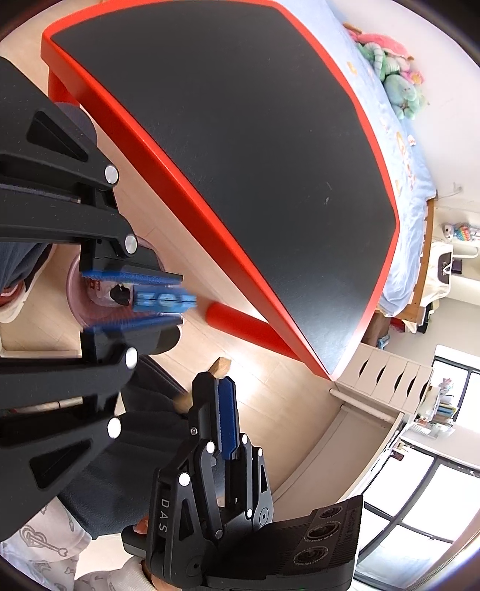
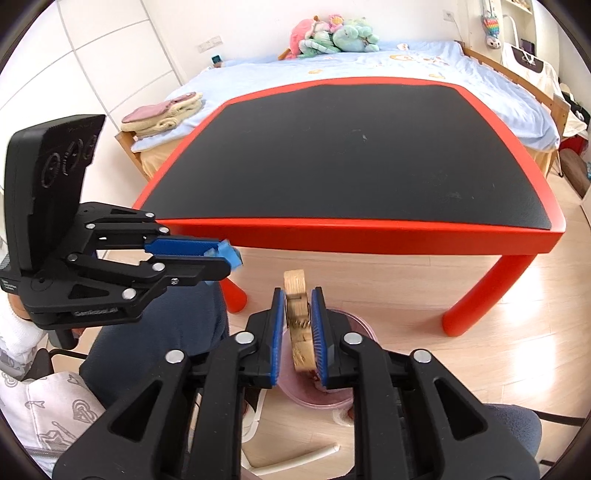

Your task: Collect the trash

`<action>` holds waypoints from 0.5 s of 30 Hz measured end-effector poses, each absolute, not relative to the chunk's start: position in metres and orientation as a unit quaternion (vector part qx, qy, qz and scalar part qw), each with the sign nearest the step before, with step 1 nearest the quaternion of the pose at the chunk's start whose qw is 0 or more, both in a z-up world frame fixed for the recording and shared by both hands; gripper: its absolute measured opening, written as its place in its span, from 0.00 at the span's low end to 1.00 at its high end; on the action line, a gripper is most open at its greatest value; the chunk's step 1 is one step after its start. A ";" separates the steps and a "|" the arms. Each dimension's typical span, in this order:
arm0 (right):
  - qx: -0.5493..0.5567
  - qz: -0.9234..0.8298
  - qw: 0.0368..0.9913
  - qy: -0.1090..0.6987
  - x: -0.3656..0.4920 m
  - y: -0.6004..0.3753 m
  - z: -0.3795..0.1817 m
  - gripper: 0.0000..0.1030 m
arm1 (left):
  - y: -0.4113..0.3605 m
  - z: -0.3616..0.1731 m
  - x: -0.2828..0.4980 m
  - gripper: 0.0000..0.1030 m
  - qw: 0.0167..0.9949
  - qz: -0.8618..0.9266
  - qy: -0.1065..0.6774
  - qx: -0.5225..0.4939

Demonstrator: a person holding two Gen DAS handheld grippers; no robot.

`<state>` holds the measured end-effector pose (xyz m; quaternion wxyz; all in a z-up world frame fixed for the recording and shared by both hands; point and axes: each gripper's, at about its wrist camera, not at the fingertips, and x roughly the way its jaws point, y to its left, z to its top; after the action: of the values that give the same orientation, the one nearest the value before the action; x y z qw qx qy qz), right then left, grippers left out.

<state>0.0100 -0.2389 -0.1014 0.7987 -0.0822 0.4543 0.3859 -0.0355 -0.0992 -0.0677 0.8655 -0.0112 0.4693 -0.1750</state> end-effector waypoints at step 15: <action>-0.074 0.339 0.817 0.461 0.014 -0.244 -0.106 0.96 | -0.076 -0.066 -0.040 0.93 0.880 -0.123 0.458 -0.041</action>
<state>0.0138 -0.2436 -0.1063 0.8170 -0.0741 0.4608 0.3386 -0.0403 -0.0760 -0.0661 0.8797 -0.0407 0.4576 -0.1230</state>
